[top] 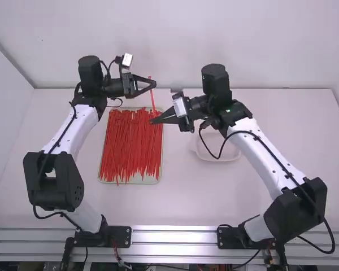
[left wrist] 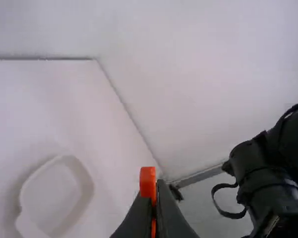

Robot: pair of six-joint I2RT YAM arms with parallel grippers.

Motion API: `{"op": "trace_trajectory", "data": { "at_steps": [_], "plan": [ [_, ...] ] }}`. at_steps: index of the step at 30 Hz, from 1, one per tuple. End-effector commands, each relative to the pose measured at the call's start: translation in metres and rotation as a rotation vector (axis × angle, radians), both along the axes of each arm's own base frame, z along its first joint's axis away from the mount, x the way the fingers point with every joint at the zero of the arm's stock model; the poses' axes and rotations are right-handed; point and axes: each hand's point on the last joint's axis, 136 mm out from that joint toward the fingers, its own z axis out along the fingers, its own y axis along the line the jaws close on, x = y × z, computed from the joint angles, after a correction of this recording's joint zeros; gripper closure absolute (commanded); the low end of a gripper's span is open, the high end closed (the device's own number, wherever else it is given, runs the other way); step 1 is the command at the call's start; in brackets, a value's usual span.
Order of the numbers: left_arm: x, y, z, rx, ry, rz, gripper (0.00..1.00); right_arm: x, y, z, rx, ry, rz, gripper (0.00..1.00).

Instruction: Fasten the cable tie

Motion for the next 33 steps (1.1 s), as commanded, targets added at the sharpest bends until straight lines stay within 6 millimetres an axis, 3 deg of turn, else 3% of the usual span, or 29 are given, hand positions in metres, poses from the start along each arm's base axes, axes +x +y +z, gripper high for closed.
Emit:
{"op": "trace_trajectory", "data": {
  "at_steps": [1, 9, 10, 13, 20, 23, 29, 33],
  "plan": [
    [-0.003, -0.003, 0.004, 0.034, -0.156, -0.025, 0.98, 0.003, -0.005, 0.000, -0.031, 0.118, 0.011, 1.00],
    [-0.002, -0.004, 0.014, 0.097, -0.478, -0.034, 0.98, 0.024, -0.002, 0.031, -0.076, 0.347, -0.086, 1.00],
    [-0.001, -0.004, 0.020, 0.129, -0.640, -0.036, 0.98, 0.047, 0.007, 0.042, -0.065, 0.528, -0.225, 1.00],
    [-0.001, -0.004, 0.026, 0.160, -0.806, -0.034, 0.98, 0.060, 0.006, 0.045, -0.055, 0.629, -0.290, 1.00],
    [-0.003, -0.004, 0.039, 0.178, -0.986, -0.037, 0.98, 0.066, -0.002, 0.015, -0.163, 0.788, -0.327, 1.00],
    [-0.017, -0.007, 0.042, 0.176, -1.147, -0.107, 0.98, 0.063, 0.002, -0.005, -0.219, 0.810, -0.354, 1.00],
    [-0.036, -0.009, 0.038, 0.174, -1.423, -0.212, 0.98, 0.067, 0.010, -0.014, -0.204, 0.914, -0.377, 1.00],
    [-0.037, -0.009, 0.038, 0.191, -1.537, -0.211, 0.98, 0.079, 0.005, -0.018, -0.156, 1.009, -0.405, 1.00]
  ]
}}
